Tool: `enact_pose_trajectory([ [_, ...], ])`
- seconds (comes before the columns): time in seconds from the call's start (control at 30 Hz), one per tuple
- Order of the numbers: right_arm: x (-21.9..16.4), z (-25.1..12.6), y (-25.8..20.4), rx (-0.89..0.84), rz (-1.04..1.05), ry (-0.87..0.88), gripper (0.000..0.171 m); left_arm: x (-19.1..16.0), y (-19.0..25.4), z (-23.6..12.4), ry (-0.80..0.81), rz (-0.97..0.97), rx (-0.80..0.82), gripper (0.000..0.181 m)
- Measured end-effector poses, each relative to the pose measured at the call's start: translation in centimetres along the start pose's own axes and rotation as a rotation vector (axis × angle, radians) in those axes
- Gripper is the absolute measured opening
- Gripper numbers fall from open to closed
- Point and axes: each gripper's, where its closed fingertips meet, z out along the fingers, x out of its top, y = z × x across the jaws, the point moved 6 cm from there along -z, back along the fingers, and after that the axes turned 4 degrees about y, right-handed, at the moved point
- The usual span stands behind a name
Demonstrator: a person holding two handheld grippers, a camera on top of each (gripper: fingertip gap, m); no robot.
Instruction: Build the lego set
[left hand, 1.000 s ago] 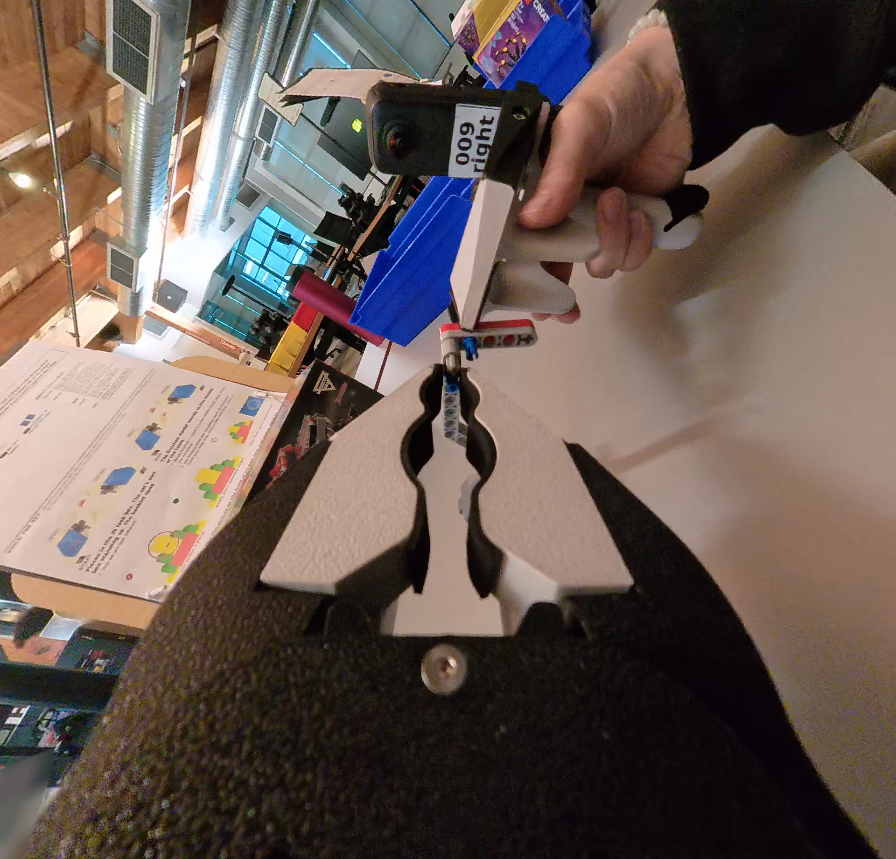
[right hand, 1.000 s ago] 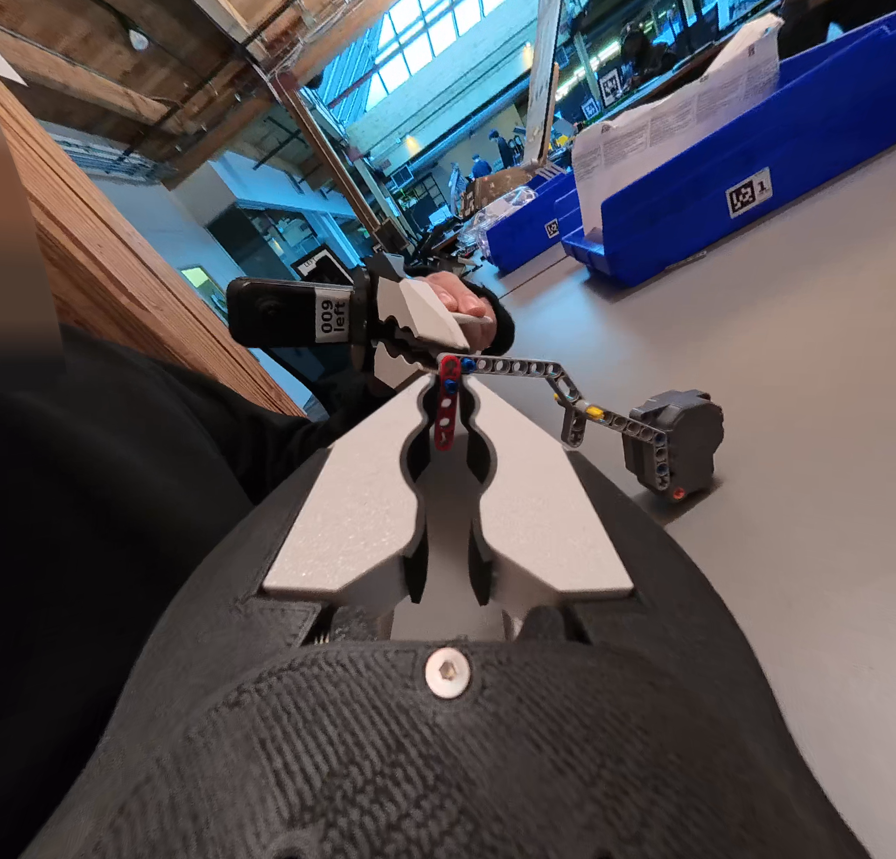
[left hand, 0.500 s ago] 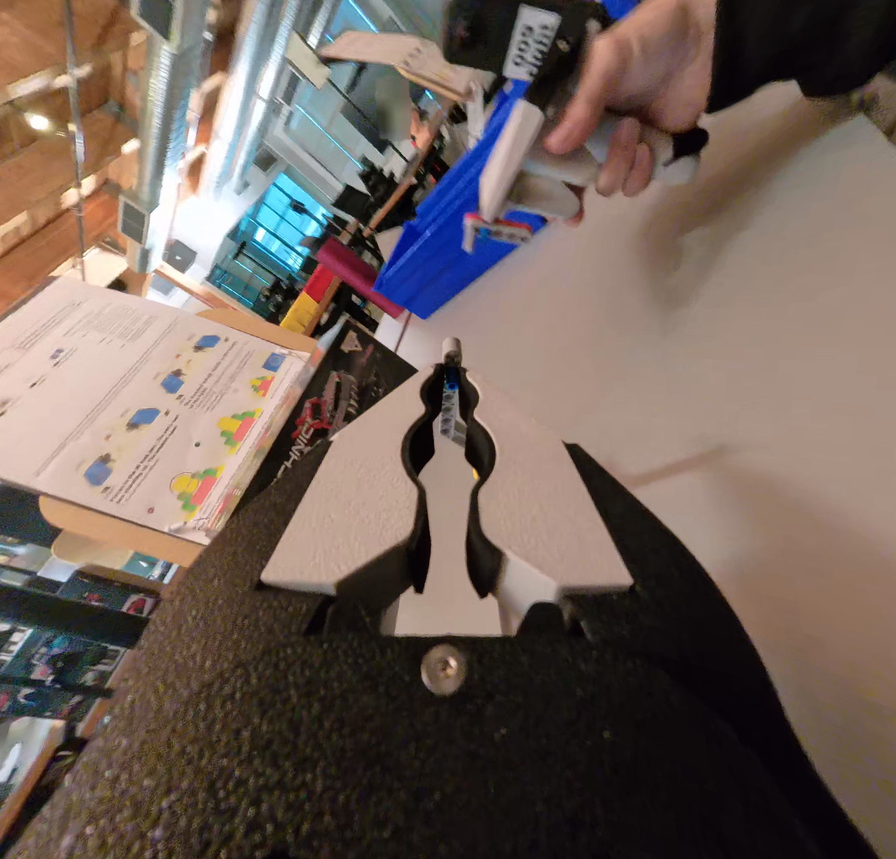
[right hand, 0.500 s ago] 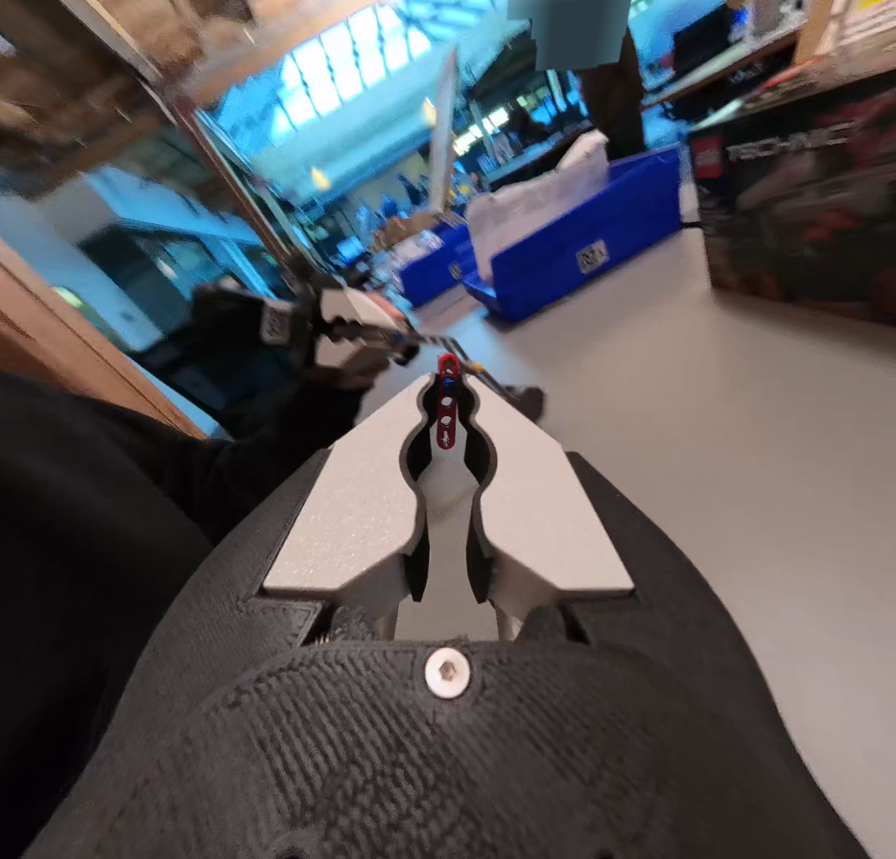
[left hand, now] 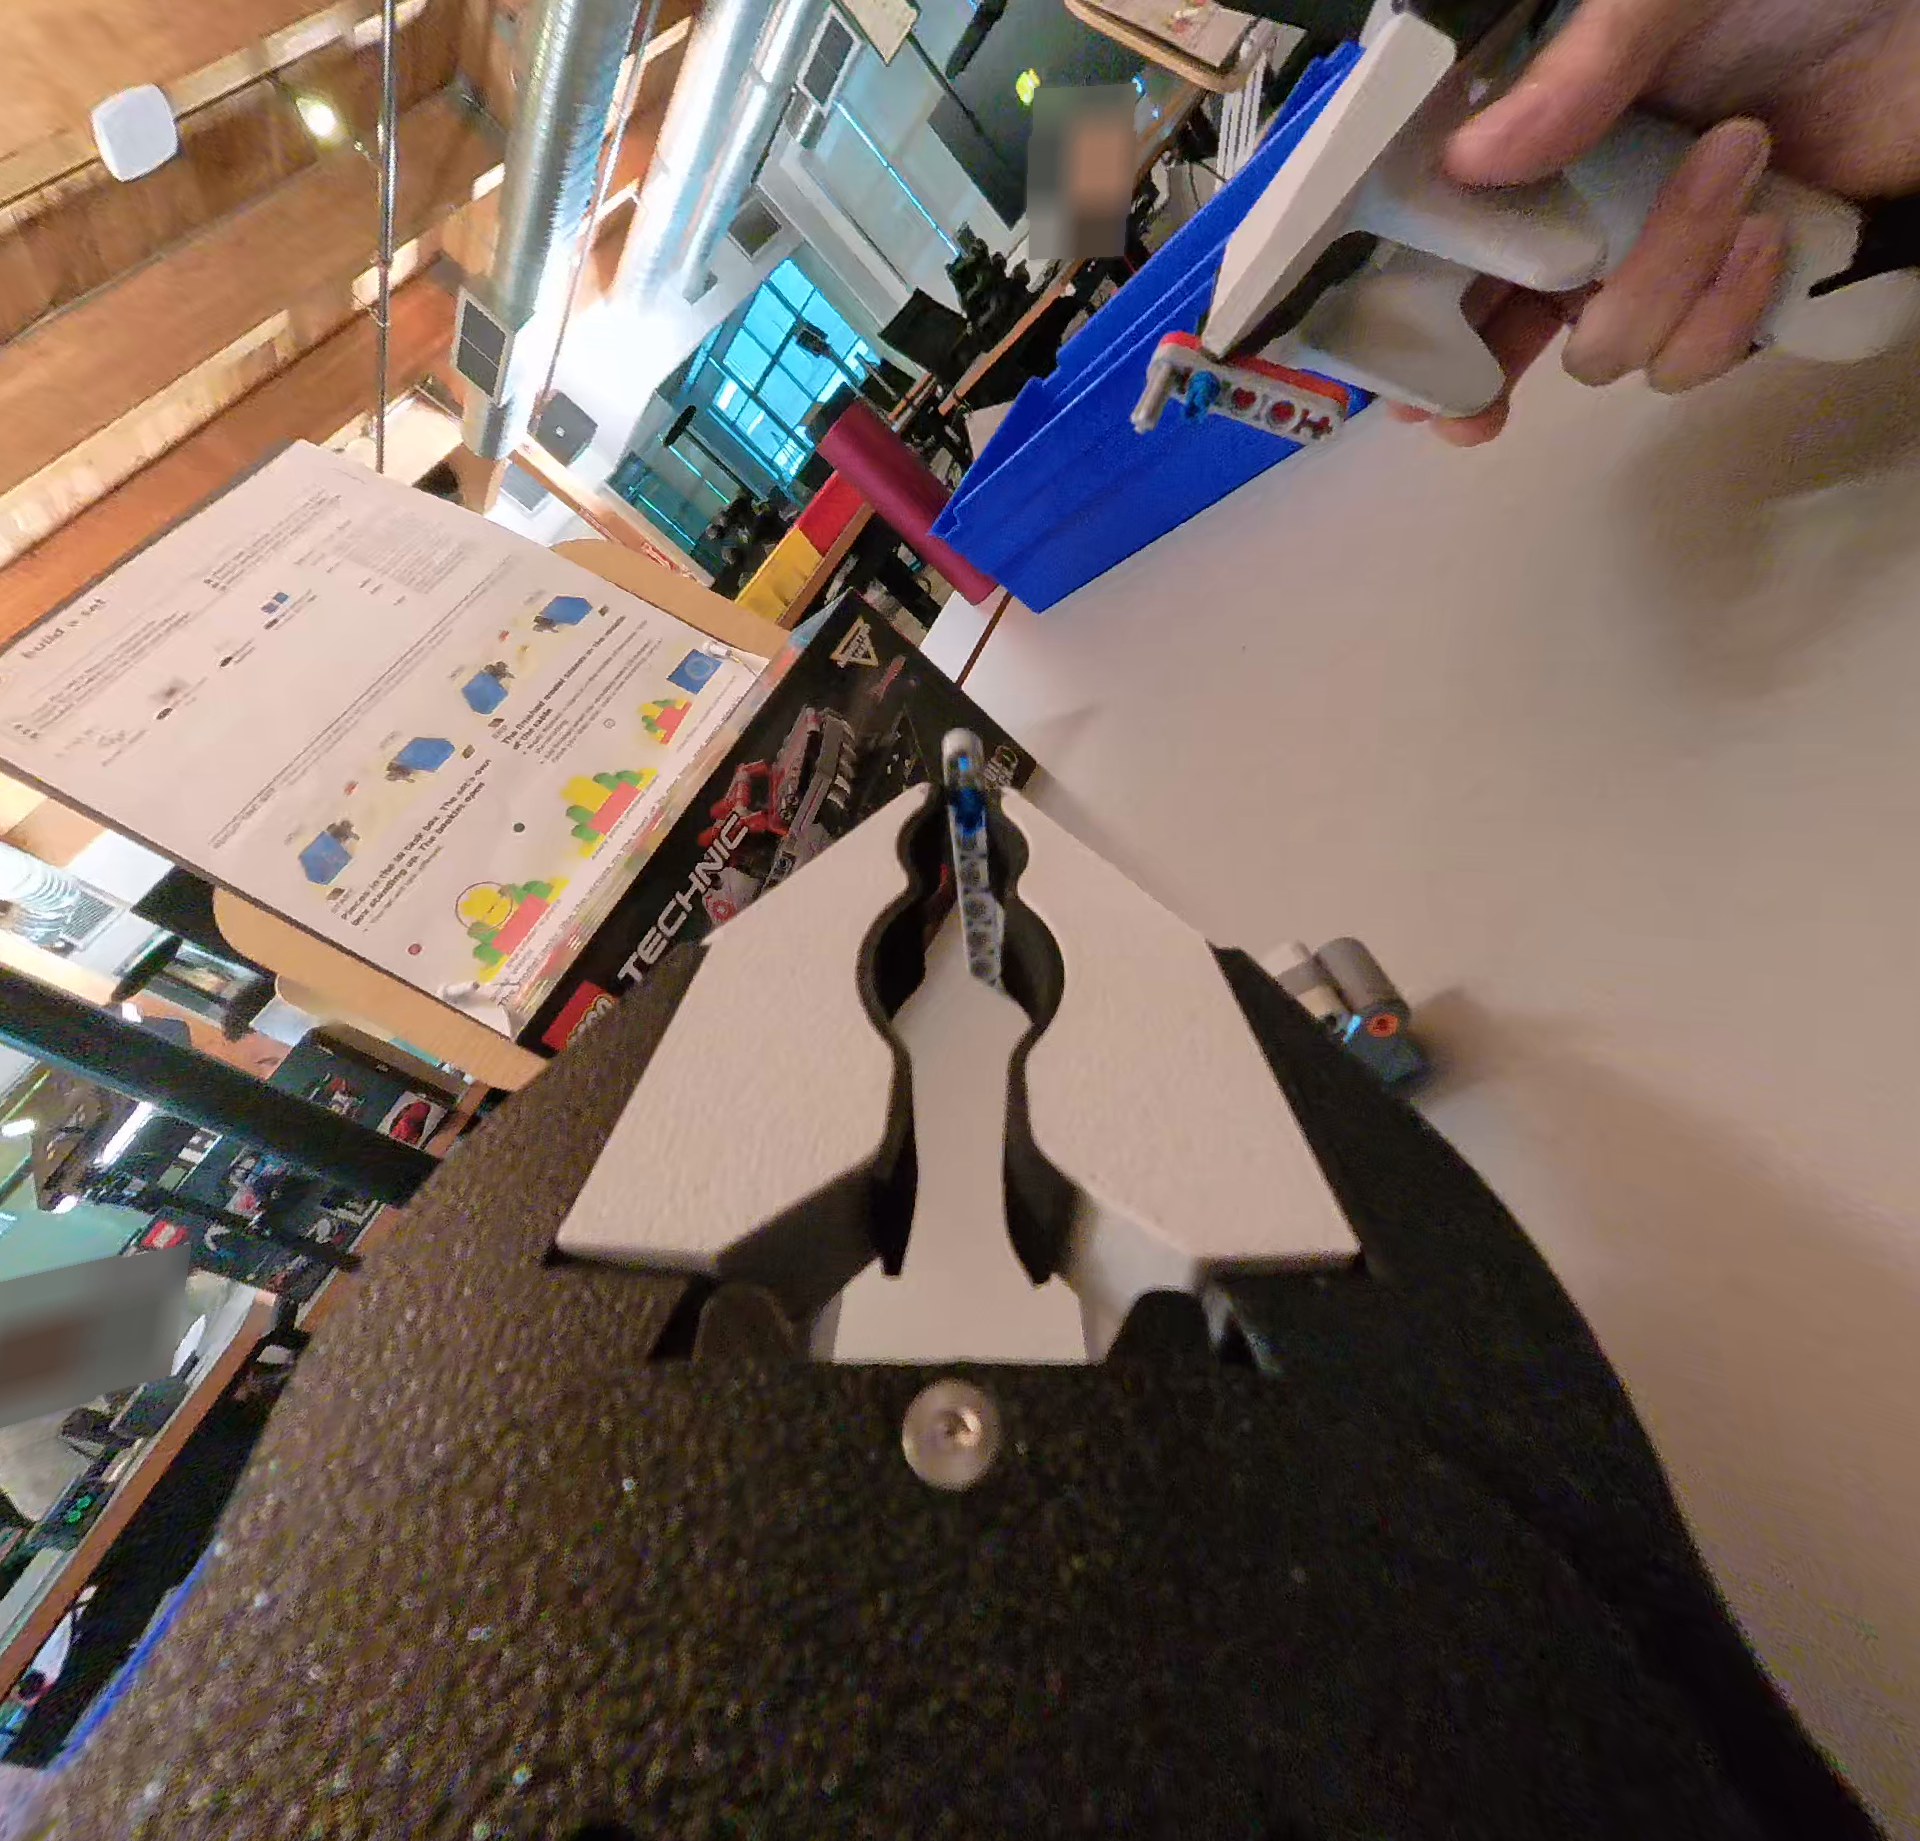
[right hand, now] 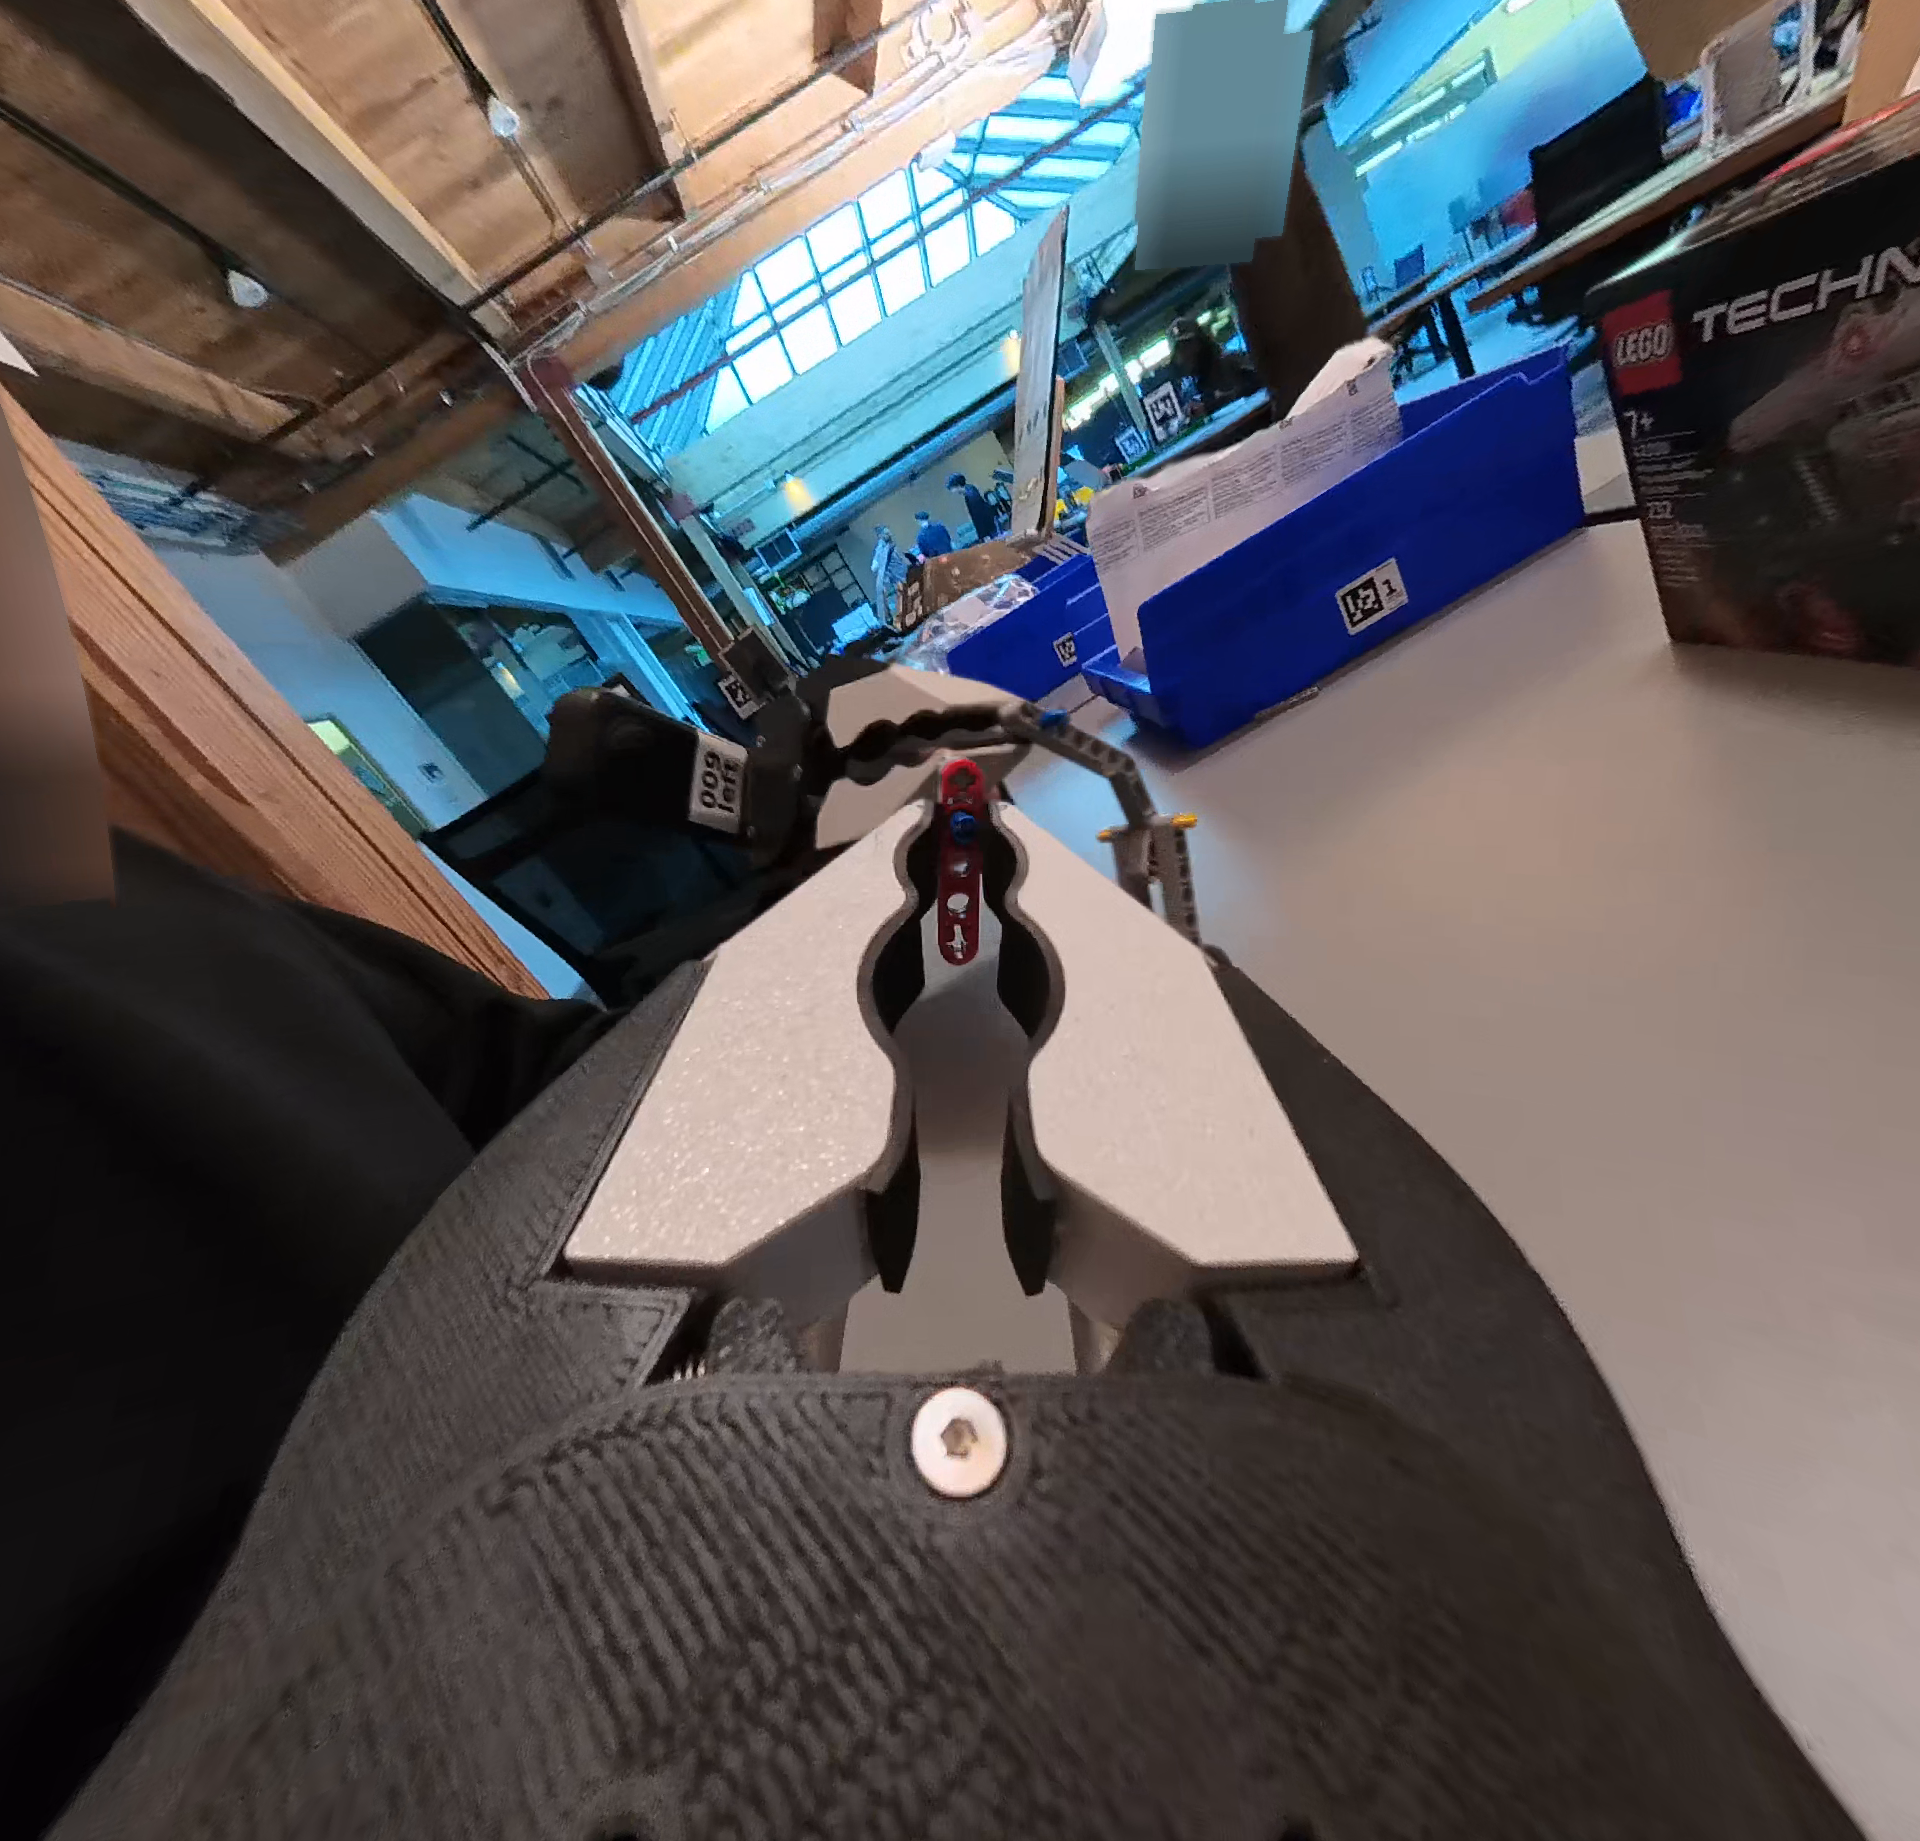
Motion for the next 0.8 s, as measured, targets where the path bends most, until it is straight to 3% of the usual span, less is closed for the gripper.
enact_pose_trajectory([
  [0.17, -0.6, 0.8, -0.2, 0.037, -0.017, 0.062, 0.005, 0.5, -0.1, 0.2, 0.061, -0.156, -0.004, 0.021],
  [0.3, -0.1, 1.2, -1.0, 0.082, -0.018, 0.207, 0.005, 2.8, -0.3, 0.2, 0.168, -0.316, -0.021, 0.029],
  [0.53, 0.2, 2.0, -2.2, 0.121, -0.039, 0.402, 0.005, 5.2, 2.2, 2.8, 0.275, -0.941, -0.283, 0.030],
  [0.63, -0.1, 2.4, -2.7, 0.136, -0.060, 0.418, 0.005, 5.4, 2.8, 3.2, 0.315, -1.098, -0.352, 0.018],
  [0.8, -0.6, 3.0, -2.9, 0.139, -0.075, 0.396, 0.005, 5.5, 2.9, 3.3, 0.381, -1.174, -0.349, 0.005],
])
